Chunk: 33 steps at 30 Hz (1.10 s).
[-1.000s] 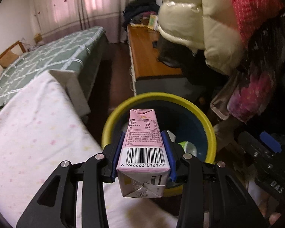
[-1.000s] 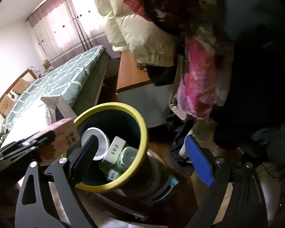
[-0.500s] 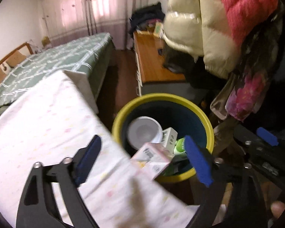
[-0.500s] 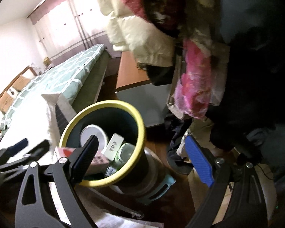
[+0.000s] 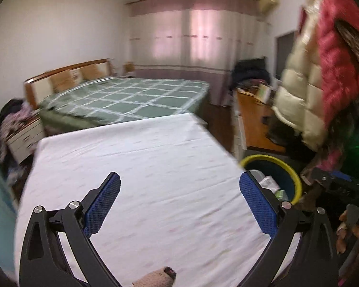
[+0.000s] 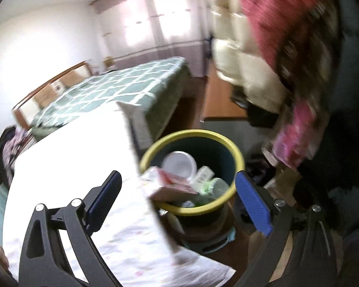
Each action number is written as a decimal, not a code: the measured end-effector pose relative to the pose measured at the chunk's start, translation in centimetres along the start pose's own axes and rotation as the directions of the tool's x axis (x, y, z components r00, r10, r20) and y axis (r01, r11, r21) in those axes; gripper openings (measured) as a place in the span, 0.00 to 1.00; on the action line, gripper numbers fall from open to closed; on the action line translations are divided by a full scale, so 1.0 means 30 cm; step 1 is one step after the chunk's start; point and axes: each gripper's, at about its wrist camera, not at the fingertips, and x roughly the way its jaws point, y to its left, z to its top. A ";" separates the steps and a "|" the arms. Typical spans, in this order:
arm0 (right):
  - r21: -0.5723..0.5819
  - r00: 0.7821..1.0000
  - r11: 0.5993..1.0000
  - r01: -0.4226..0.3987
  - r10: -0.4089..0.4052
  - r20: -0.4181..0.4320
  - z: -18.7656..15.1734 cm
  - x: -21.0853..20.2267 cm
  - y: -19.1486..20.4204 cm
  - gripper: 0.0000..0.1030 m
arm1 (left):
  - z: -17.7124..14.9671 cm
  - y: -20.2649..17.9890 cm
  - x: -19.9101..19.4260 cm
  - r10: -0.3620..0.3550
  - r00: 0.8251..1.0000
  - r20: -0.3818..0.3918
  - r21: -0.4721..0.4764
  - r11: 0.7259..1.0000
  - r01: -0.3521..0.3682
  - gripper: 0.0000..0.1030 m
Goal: Collect trash
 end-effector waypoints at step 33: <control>-0.238 0.993 0.967 -0.091 0.105 0.048 -0.062 -0.165 0.311 0.92 | -0.230 0.386 -0.376 0.212 0.977 -0.021 -0.173 0.962 -0.212 0.95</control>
